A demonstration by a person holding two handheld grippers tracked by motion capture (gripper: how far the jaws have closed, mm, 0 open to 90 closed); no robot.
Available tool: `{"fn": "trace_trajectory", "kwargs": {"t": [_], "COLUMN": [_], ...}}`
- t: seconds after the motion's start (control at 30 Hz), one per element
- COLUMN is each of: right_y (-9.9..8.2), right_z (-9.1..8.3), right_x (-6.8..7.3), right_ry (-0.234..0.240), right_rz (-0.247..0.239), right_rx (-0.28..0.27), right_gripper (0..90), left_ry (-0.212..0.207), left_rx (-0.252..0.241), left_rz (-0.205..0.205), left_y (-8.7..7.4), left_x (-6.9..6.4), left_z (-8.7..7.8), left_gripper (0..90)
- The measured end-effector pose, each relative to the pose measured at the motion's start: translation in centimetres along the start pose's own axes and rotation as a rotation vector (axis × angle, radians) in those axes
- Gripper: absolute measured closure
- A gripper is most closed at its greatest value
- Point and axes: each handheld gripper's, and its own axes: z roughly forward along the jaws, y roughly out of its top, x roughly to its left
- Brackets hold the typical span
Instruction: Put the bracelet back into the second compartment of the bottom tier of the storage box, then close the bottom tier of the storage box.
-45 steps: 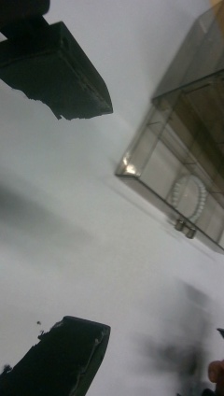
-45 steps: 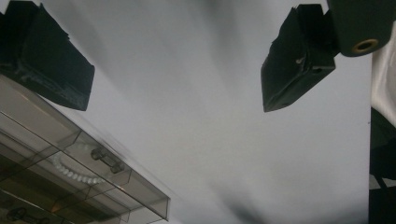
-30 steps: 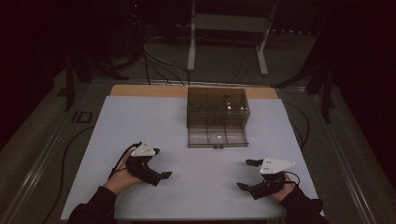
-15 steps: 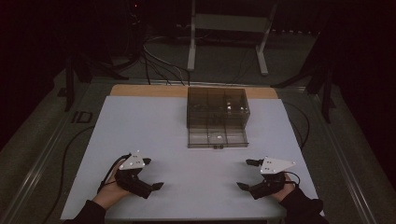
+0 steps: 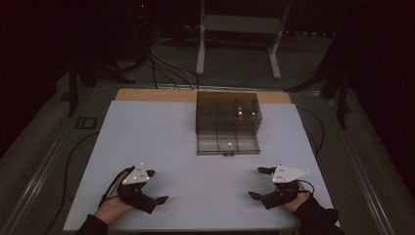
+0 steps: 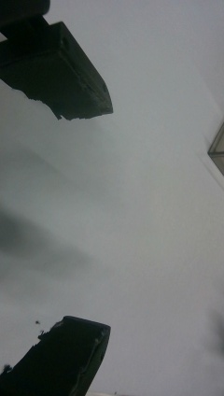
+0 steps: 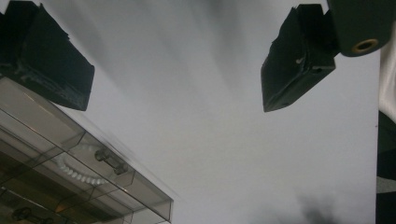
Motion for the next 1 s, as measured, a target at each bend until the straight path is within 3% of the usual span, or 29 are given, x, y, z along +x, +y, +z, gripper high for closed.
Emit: {"fn": "trace_trajectory", "kwargs": {"t": [0.6, 1.0], "right_y": [-0.01, 0.62], "right_z": [0.24, 0.03], "right_x": [0.22, 0.52], "right_ry": [0.004, 0.009], "right_rz": [-0.008, -0.012], "right_rx": [0.021, 0.008], "right_gripper": [9.8, 9.7], "left_ry": [-0.004, -0.008], "left_rx": [-0.037, -0.043], "left_rz": [-0.009, -0.006], "left_y": [-0.02, -0.01], "left_x": [-0.13, -0.17], "left_z": [-0.38, -0.46], "left_gripper": [0.0, 0.0]}}
